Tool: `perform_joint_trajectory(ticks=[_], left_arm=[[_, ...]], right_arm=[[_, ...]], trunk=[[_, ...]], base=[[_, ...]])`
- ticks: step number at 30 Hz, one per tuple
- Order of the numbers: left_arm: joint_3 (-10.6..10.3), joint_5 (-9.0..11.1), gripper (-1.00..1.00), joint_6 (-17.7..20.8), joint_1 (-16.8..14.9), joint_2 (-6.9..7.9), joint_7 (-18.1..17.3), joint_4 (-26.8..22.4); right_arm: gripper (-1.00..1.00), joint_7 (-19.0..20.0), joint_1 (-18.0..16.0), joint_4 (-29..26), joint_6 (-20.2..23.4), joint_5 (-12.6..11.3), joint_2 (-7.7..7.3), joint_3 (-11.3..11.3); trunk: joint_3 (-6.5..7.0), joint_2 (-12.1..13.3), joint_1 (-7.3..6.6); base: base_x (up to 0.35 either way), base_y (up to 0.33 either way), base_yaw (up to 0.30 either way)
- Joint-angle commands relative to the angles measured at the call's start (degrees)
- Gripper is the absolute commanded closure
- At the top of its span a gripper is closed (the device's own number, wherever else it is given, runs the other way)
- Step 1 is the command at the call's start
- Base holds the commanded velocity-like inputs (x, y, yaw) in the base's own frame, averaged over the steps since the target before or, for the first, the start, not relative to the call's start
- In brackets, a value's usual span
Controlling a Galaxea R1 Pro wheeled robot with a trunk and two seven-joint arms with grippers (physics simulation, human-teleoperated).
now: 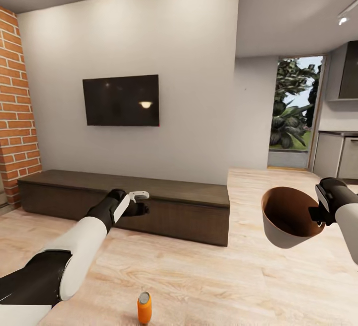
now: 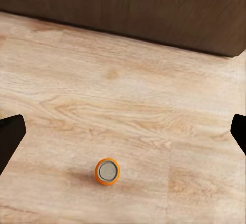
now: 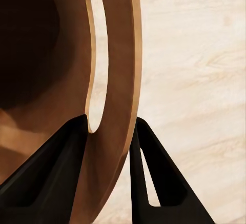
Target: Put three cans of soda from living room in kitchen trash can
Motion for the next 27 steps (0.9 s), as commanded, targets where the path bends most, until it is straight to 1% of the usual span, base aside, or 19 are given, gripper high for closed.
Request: perform_joint_trajectory(ticks=[1,4,7,10,13,14,19,27], left_arm=[[0.00,0.01,-1.00,-0.01,0.00,0.00,0.00,0.00],[0.00,0.00,-1.00,-0.03,0.00,0.00,0.00,0.00],[0.00,0.00,-1.00,0.01,0.00,0.01,-0.04,0.00],[0.00,0.00,-1.00,-0.01,0.00,0.04,-0.06,0.00],[0.00,0.02,-1.00,-0.09,0.00,0.06,-0.07,0.00],[0.00,0.01,-1.00,-0.20,0.00,0.07,-0.07,0.00],[0.00,0.00,-1.00,-1.04,0.00,0.08,-0.08,0.00],[0.00,0.00,-1.00,-1.48,0.00,0.07,-0.04,0.00]], right_arm=[[1.00,0.15,-0.09,-0.16,0.00,-0.56,-0.01,-0.16],[1.00,0.17,-0.30,-0.57,0.00,-0.51,0.04,-0.13],[1.00,0.19,-2.86,-1.04,0.00,-0.44,0.10,-0.07],[1.00,-0.10,-6.12,-0.95,0.00,-0.43,0.12,-0.03],[1.00,-1.52,-9.06,-0.79,0.00,-0.45,0.32,0.04],[1.00,-1.52,-9.06,-0.79,0.00,-0.45,0.32,0.04],[1.00,-3.48,-11.30,-0.73,0.00,-0.52,0.67,0.08],[1.00,-4.14,-14.57,-0.66,0.00,-0.55,0.86,0.35]], trunk=[[-0.22,-0.03,0.01],[-0.88,-0.07,0.09],[-1.55,-0.11,0.17],[-2.21,-0.15,0.25],[-2.88,-0.19,0.32],[-3.10,-0.21,0.35],[-4.20,-0.27,0.48],[-5.98,-0.38,0.68]], base=[[0.000,0.000,0.000],[0.000,0.000,0.000],[0.000,0.000,0.000],[0.000,0.000,0.000],[0.000,0.000,0.000],[0.000,0.000,0.000],[0.000,0.000,0.000],[0.000,0.000,0.000]])
